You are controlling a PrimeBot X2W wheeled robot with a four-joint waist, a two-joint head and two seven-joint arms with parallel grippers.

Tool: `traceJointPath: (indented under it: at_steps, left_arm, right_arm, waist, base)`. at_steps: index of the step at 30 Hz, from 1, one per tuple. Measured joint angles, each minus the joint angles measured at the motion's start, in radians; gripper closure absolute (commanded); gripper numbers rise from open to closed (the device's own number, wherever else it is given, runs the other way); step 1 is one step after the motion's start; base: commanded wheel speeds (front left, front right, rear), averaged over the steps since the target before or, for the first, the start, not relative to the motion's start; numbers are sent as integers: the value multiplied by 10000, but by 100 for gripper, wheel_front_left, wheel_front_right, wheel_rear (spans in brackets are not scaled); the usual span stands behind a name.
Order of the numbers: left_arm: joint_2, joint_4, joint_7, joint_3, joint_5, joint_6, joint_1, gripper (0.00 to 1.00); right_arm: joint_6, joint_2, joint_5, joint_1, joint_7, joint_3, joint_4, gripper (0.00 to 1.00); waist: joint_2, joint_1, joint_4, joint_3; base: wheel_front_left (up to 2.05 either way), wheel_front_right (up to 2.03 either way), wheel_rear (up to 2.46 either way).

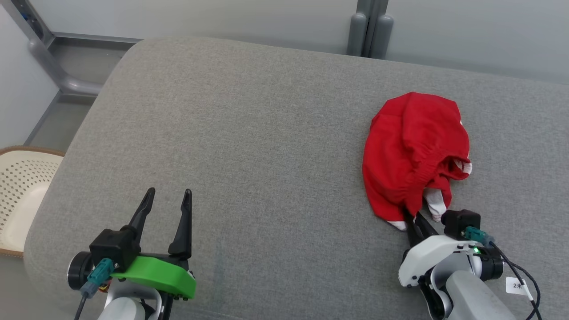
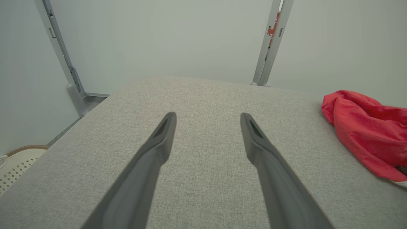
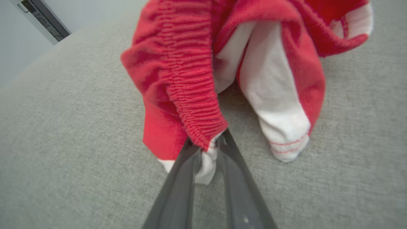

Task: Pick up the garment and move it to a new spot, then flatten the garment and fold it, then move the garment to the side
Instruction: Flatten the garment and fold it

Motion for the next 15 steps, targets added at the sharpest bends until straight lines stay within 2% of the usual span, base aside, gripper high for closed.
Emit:
traceJointPath:
  at_steps: [5, 15]
  left_arm:
    - [-2, 127, -90, 71, -2, -4, -8, 0]
    - [-27, 265, -249, 199, -48, 58, 188, 0]
  right_arm:
    - [0, -109, 73, -14, 2, -525, -566, 100]
    - [-2, -1363, -153, 1256, 0, -2938, -2947, 100]
  waist:
    - [0, 0, -218, -59]
    - [0, 0, -768, -437]
  base:
    - [0, 0, 0]
    - [0, 0, 0]
